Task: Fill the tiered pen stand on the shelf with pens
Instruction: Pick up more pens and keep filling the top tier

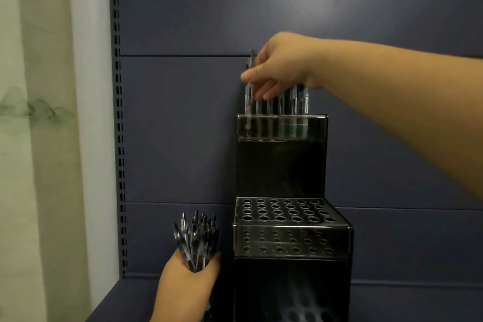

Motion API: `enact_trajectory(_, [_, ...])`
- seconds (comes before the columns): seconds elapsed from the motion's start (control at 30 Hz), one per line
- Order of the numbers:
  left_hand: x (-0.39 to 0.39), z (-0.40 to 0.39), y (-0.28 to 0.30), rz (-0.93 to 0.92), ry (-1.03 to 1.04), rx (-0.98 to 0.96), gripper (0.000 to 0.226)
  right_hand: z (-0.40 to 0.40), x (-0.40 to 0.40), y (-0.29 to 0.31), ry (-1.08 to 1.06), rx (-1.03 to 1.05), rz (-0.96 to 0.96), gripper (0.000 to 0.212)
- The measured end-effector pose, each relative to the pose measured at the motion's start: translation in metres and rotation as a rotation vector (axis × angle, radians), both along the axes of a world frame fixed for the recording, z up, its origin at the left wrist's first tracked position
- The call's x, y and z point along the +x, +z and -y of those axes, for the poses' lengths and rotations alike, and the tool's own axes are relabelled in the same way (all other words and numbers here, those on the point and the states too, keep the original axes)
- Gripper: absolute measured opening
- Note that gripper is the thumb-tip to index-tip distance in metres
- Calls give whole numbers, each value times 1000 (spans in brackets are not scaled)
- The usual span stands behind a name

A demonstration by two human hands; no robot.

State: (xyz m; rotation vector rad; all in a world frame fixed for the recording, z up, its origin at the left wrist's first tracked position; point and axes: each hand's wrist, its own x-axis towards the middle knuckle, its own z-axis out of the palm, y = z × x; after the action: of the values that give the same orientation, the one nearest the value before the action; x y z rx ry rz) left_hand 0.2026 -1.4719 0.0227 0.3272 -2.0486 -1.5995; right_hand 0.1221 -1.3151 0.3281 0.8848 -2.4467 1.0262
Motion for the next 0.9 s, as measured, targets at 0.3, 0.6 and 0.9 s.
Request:
enact_trajectory(0.3, [2, 1, 1, -31, -11, 87, 36, 8, -2, -15, -176, 285, -98, 38])
enact_trajectory(0.6, [5, 0, 4, -68, -52, 70, 28, 7, 2, -26, -105, 117, -26, 33])
enact_trajectory(0.9, [4, 1, 5, -14, -40, 37, 18, 16, 7, -25, -210, 152, -94, 39])
